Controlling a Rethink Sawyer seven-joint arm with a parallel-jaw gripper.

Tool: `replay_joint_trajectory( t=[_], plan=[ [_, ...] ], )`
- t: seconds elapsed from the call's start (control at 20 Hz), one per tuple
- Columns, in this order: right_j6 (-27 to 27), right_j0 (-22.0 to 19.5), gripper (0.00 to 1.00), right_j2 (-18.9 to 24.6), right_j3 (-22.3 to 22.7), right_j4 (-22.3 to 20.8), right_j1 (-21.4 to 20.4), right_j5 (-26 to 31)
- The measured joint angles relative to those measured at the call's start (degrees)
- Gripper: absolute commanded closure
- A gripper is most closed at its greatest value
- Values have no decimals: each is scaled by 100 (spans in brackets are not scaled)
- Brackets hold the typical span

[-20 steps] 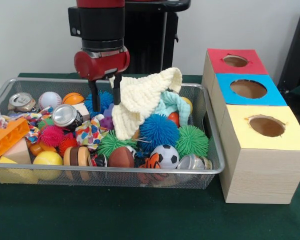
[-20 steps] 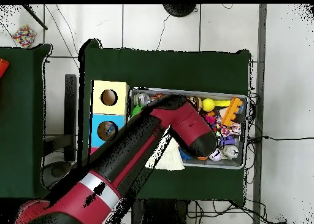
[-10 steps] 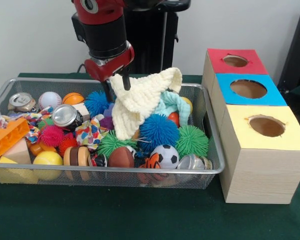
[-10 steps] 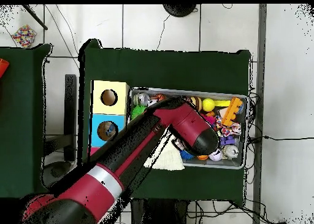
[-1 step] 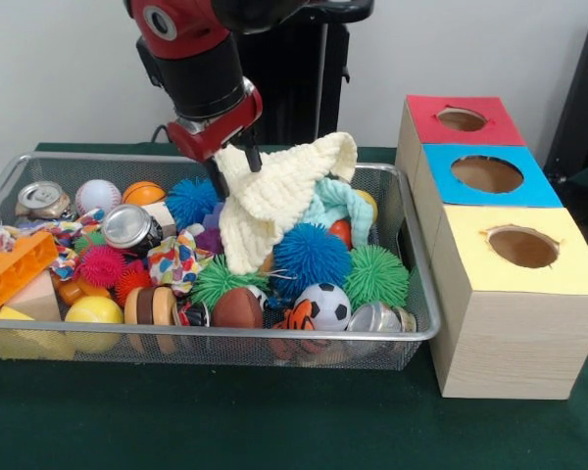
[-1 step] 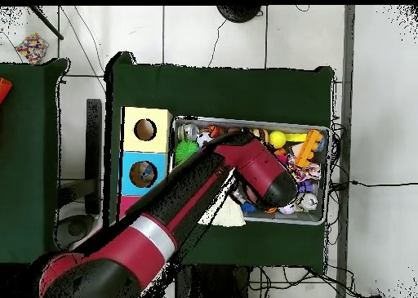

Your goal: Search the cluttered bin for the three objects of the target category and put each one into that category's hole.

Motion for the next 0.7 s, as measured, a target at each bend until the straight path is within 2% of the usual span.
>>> replay_joint_trajectory(
  t=[0.7],
  plan=[
    [0, -353, 0, 506, 0, 357, 11, 35]
  ],
)
